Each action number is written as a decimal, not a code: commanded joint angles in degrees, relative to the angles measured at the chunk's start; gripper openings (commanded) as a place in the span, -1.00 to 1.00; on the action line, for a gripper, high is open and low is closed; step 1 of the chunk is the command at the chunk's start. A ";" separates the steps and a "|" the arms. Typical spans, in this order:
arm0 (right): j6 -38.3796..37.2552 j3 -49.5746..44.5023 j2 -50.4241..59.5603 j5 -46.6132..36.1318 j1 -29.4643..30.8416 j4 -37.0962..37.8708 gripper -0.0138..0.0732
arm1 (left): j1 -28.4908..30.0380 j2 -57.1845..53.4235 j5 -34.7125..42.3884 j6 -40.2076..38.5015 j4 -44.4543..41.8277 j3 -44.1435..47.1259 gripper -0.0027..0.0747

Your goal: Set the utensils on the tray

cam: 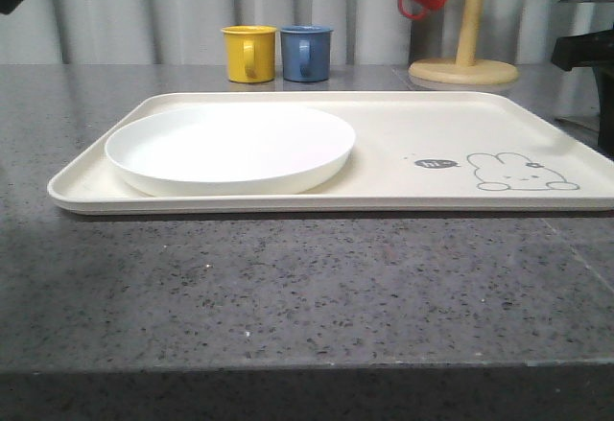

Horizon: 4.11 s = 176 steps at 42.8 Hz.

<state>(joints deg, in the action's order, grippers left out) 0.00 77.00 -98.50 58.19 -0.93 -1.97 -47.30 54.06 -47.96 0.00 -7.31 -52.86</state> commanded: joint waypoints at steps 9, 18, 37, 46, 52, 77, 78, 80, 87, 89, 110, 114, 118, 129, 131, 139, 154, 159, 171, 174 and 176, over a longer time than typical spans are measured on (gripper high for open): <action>0.78 1.79 2.32 -0.54 0.17 0.04 -0.70 | -0.41 -0.67 3.47 -0.55 -0.24 -1.49 0.07; 0.78 2.21 2.43 0.34 0.17 0.09 -0.82 | -0.41 -0.67 3.47 -0.55 -0.24 -1.49 0.07; 1.65 14.74 4.74 10.79 -13.87 -7.63 -0.82 | -0.41 -0.67 3.47 -0.55 -0.24 -1.49 0.07; -10.65 14.80 3.57 7.28 -20.41 -7.56 -0.82 | -0.41 -0.67 3.47 -0.55 -0.24 -1.49 0.07; -18.35 14.80 1.20 3.71 -20.52 -7.44 -0.81 | -0.41 -0.67 3.47 -0.55 -0.24 -1.49 0.07; -22.43 14.80 -5.29 -2.46 -20.52 -8.21 -0.39 | -0.41 -0.67 3.47 -0.55 -0.24 -1.49 0.07; -22.43 14.80 -5.28 -2.46 -20.52 -8.21 -0.32 | -0.41 -0.67 3.47 -0.55 -0.24 -1.49 0.07; -22.43 14.80 -5.28 -2.51 -20.52 -8.15 -0.14 | -0.41 -0.67 3.47 -0.55 -0.24 -1.49 0.07; -19.67 14.87 -3.65 -0.88 -20.48 -6.96 0.05 | -0.41 -0.67 3.47 -0.55 -0.24 -1.49 0.07; -16.95 14.87 -2.19 0.93 -20.48 -5.52 0.05 | -0.41 -0.67 3.47 -0.55 -0.24 -1.49 0.07; -7.14 6.15 10.38 9.93 -5.57 6.30 0.02 | -0.41 -0.67 3.47 -0.55 -0.24 -1.49 0.07; -5.31 3.77 10.38 10.18 -1.66 5.50 0.02 | -0.41 -0.67 3.47 -0.55 -0.24 -1.49 0.07; -4.60 1.87 10.38 9.44 1.57 5.50 0.02 | -0.41 -0.67 3.47 -0.55 -0.24 -1.49 0.07; -3.56 1.01 8.11 7.45 4.93 5.49 0.02 | -0.41 -0.67 3.47 -0.55 -0.24 -1.49 0.07; -3.15 1.01 7.52 6.81 4.93 5.43 0.02 | -0.41 -0.67 3.47 -0.55 -0.24 -1.49 0.07; -2.80 1.01 4.83 4.99 4.93 5.38 -0.09 | -0.41 -0.67 3.47 -0.55 -0.24 -1.49 0.07; -2.80 1.01 2.98 3.28 4.93 5.38 -0.19 | -0.41 -0.67 3.47 -0.55 -0.24 -1.49 0.07; -2.80 1.01 2.76 3.02 4.93 5.38 -0.19 | -0.41 -0.67 3.47 -0.55 -0.24 -1.49 0.07; -2.24 1.01 1.87 3.43 4.93 5.38 -0.36 | -0.41 -0.67 3.47 -0.55 -0.24 -1.49 0.07; -2.24 1.13 1.87 3.43 4.93 5.38 -0.55 | -0.41 -0.67 3.47 -0.55 -0.24 -1.49 0.07; -2.24 1.13 1.92 3.28 4.93 5.38 -0.65 | -0.41 -0.67 3.47 -0.55 -0.24 -1.49 0.07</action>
<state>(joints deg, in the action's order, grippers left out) -3.06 76.74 -98.48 62.22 3.60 3.05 -47.30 54.06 -47.96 0.00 -7.31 -52.86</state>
